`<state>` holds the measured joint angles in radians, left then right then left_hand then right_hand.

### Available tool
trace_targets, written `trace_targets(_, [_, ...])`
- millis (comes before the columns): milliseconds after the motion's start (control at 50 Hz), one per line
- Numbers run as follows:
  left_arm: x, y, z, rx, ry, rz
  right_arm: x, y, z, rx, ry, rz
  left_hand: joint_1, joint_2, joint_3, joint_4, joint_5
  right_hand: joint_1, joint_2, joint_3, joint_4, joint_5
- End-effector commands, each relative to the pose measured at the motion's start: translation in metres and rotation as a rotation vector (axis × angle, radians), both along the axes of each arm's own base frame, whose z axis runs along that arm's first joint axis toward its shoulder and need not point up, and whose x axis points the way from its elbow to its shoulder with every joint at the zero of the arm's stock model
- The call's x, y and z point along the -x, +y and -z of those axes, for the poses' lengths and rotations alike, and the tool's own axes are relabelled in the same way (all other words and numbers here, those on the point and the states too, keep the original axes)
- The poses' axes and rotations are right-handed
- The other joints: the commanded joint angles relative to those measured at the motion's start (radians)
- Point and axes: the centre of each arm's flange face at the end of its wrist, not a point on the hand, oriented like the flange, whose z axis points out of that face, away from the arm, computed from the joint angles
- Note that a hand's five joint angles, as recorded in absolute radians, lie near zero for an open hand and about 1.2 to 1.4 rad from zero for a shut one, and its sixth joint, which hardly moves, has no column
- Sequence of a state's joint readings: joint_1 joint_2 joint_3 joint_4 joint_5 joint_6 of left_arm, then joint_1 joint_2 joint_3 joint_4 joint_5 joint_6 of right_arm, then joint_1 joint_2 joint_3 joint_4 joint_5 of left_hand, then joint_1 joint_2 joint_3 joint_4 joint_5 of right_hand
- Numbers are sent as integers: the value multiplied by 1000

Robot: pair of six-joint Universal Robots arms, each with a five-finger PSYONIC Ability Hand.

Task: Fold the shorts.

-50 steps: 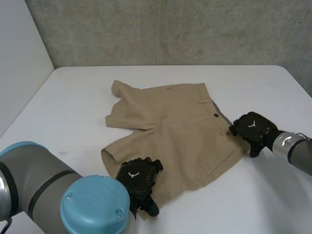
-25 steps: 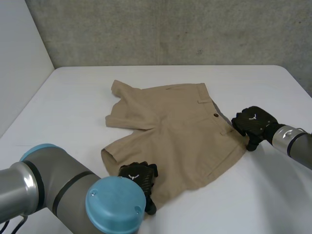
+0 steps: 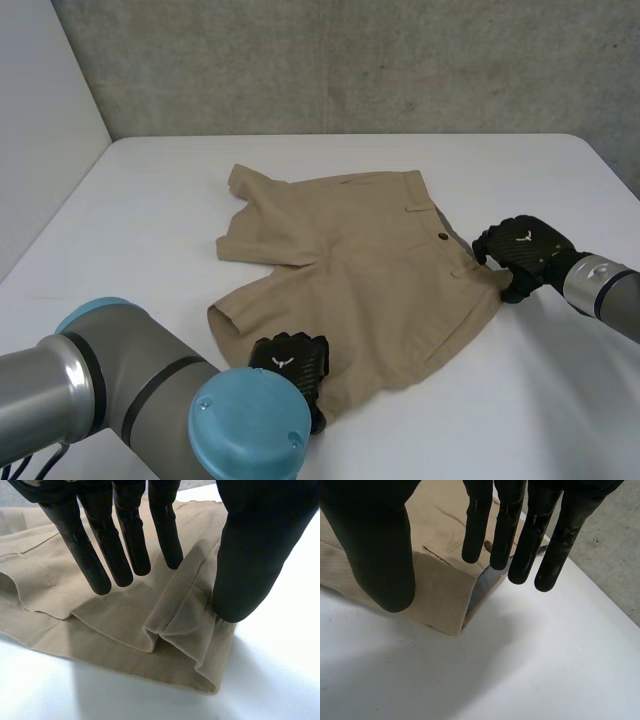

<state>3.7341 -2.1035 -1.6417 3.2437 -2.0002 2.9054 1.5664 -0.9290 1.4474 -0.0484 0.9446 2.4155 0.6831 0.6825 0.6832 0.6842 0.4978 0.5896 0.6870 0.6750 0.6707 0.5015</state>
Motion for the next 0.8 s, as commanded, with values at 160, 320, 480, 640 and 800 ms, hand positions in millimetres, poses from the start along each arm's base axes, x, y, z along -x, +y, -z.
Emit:
trace_targets(160, [3, -2, 3, 0, -2, -1, 0, -1, 11, 30, 57, -27, 173, 174, 173, 172, 184, 273, 176, 188, 192, 187])
trace_targets(320, [2, -5, 5, -1, -7, -9, 0, -2, 19, 51, 115, -61, 387, 388, 387, 386, 398, 806, 708, 721, 725, 719])
trace_targets(480, [-3, -14, 1, 20, -32, -22, -6, 9, 12, 42, 108, -69, 713, 714, 713, 712, 724, 807, 709, 721, 726, 720])
trace_targets(640, [-21, -39, -33, 118, -65, -59, -23, 45, -30, 22, 55, -83, 713, 714, 713, 712, 724, 807, 709, 721, 726, 720])
trace_targets(800, [-40, -43, -51, 191, -211, 25, -26, 78, -71, -51, 44, -84, 713, 714, 713, 712, 724, 807, 709, 721, 726, 720])
